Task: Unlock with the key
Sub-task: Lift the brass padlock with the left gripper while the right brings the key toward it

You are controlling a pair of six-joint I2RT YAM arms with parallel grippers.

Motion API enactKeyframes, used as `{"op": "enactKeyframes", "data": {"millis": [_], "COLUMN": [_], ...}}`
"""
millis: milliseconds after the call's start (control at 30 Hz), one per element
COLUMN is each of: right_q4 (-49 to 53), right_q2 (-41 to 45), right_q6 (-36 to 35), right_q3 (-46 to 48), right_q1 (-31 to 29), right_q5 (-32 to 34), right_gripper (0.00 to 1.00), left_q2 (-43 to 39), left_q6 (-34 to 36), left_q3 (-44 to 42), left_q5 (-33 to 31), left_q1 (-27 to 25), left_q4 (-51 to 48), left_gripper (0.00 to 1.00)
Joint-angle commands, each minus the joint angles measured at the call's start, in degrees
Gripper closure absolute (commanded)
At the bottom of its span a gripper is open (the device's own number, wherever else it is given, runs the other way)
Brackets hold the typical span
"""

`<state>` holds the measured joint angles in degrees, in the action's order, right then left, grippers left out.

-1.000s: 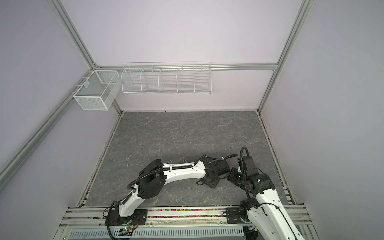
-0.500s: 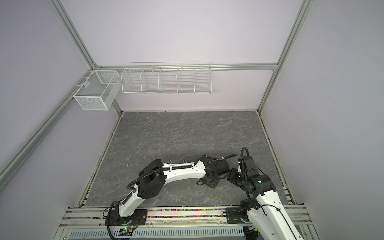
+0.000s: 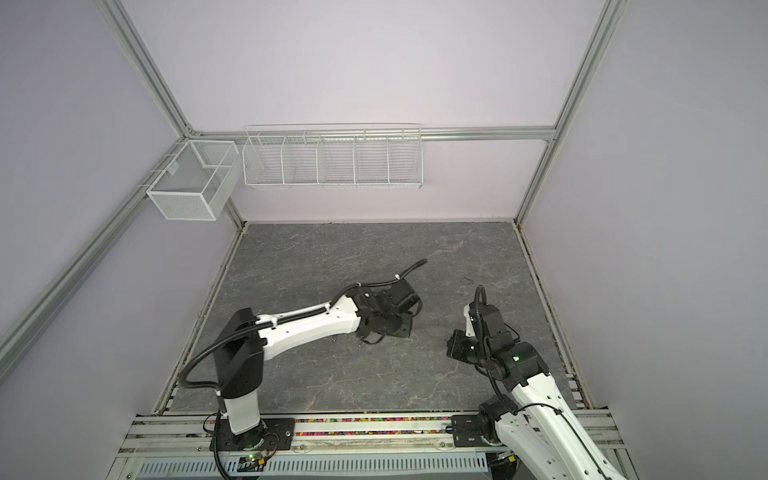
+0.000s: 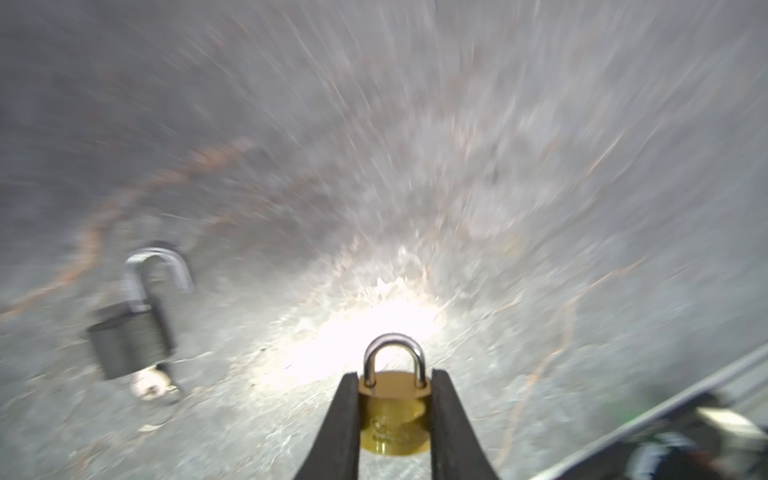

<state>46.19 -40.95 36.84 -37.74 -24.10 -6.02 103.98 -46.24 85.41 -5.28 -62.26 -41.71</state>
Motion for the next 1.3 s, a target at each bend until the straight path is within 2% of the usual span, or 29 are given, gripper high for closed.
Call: {"op": "enactKeyframes", "data": {"millis": [0, 100, 267, 433, 633, 767, 933, 1067, 1267], "right_q4": [-6.7, -13.9, -27.1, -41.4, -46.7, -56.2, -58.3, -56.9, -58.2], "right_q2": [-2.7, -5.5, -12.2, -17.5, -21.5, -21.6, -25.6, -27.5, -27.0], "right_q6": [-1.2, -0.7, -0.5, -1.9, -2.5, -4.2, -6.6, -6.7, -7.0], "right_q3": [-2.2, -2.4, -2.8, -2.7, -4.0, -1.1, -3.3, -4.5, -5.0], "right_q1": [-5.7, -12.6, -21.2, -26.6, -28.6, -30.1, -30.3, -30.4, -30.3], "right_q5": [4.1, 7.8, 12.9, 15.2, 18.1, 20.5, 19.6, 21.7, 24.0], "right_gripper": [0.93, 0.93, 0.93, 0.93, 0.93, 0.93, 0.93, 0.93, 0.93], "left_q2": [-6.7, -12.2, -21.3, -25.0, -26.7, -27.4, -27.7, -27.9, -27.0], "left_q6": [-9.0, -15.2, -24.9, -32.3, -38.5, -40.7, -41.6, -42.1, -41.9], "left_q3": [-3.6, -7.3, -18.4, -20.9, -22.8, -24.1, -24.1, -24.4, -23.5], "left_q5": [-2.5, -3.7, -2.3, -5.6, -7.8, -8.7, -9.4, -10.3, -9.5], "left_q1": [3.4, 6.5, 9.3, 9.6, 9.6, 9.6, 9.6, 9.6, 9.6], "left_q4": [4.4, 7.0, 21.2, 20.4, 21.0, 23.0, 23.7, 23.9, 23.7], "left_gripper": [1.00, 1.00, 1.00, 1.00, 1.00, 1.00, 1.00, 1.00, 1.00]}}
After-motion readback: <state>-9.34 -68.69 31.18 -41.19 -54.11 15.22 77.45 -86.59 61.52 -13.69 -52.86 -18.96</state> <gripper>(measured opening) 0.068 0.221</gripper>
